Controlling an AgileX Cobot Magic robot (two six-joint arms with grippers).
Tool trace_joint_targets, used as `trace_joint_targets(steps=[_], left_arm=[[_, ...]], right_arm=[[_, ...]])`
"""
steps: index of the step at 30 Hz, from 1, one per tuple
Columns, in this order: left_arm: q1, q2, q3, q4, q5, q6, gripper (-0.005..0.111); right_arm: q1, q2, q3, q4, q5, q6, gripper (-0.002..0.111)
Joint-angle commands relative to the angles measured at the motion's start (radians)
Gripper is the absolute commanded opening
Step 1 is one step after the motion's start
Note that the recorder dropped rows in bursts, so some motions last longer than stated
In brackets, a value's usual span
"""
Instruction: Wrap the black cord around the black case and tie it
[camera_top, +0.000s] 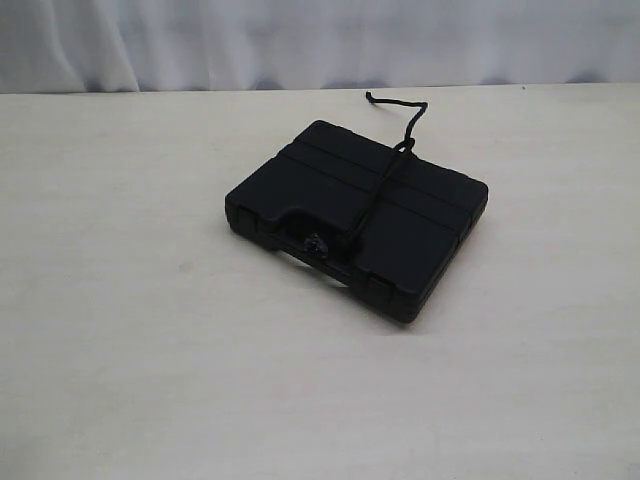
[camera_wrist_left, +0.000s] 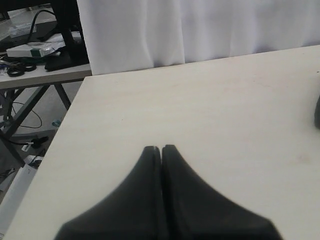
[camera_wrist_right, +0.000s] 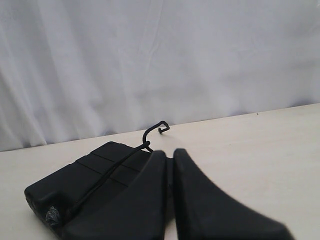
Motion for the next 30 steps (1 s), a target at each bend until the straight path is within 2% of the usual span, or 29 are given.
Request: trace_joint_targets(steps=[1,7,30], left_arm=[[0.003,-0.004,0.003,-0.003,-0.007,-0.008,0.0],[-0.033,-0.004,0.003,0.0,-0.011,-0.008,0.0],[-0.041,-0.004,0.003,0.001,-0.017,-0.006,0.0]], right_arm=[[-0.003,-0.005,0.003,-0.007,-0.001,-0.007,0.004],[-0.003,-0.005,0.003,-0.007,-0.001,-0.007,0.004],[-0.003,-0.005,0.003,-0.007,-0.003,-0.007,0.004]])
